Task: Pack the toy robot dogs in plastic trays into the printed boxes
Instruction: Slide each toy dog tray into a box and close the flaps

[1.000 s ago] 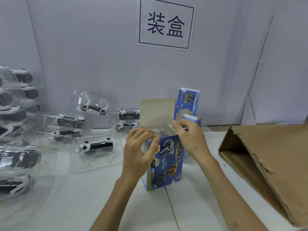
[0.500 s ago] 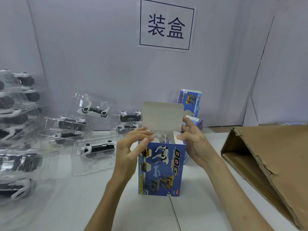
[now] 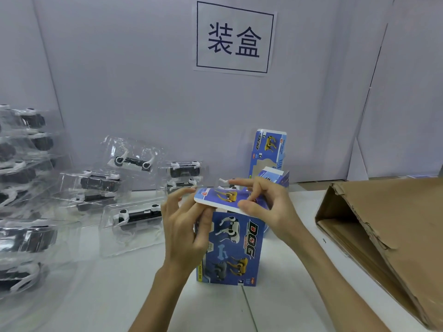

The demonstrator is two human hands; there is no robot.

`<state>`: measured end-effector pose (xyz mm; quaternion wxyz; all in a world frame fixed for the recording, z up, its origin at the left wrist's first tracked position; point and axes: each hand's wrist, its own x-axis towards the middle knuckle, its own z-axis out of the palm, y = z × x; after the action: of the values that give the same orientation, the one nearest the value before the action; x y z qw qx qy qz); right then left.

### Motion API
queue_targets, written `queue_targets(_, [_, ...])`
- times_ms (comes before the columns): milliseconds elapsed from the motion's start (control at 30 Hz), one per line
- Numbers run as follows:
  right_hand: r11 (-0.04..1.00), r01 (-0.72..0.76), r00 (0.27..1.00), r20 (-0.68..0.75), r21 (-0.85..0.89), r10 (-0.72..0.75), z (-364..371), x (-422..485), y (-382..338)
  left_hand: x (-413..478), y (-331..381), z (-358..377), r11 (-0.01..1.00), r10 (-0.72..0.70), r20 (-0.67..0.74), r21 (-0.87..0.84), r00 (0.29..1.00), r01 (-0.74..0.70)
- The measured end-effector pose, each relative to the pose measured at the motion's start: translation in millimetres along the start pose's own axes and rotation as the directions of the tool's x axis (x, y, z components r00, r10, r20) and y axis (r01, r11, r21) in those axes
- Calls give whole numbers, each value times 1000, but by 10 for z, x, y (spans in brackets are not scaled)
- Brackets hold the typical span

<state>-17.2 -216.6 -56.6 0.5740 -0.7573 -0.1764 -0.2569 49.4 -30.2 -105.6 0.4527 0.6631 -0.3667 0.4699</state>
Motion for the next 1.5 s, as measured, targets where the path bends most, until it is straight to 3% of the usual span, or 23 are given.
queue_targets(133, [992,-46,998,45,-122,52,63,8,-81,-55,-1,58,988,-1,-77,154,997,13])
queue_targets(433, [952,-45,989,119,-304,85,28,-14,-135,-101,78,55,997,4,-94,73,996,3])
queue_targets(667, [903,-34,979,168,-428,116,50,35,-256,-112,164,-23,996,-80,-173,-43,982,74])
queue_targets(1067, [947,-117,978,129,-299,161,44,64,-277,-107,58,-95,990,-138,-278,-43,951,131])
queue_targets(1300, [905,-69,978,152,-419,145,41,35,-205,-121,123,-59,986,-158,-138,-76,978,149])
queue_targets(1500, [754,117,973,226,-647,44,4,-15,-287,-120,197,6,998,20,23,56,1000,-21])
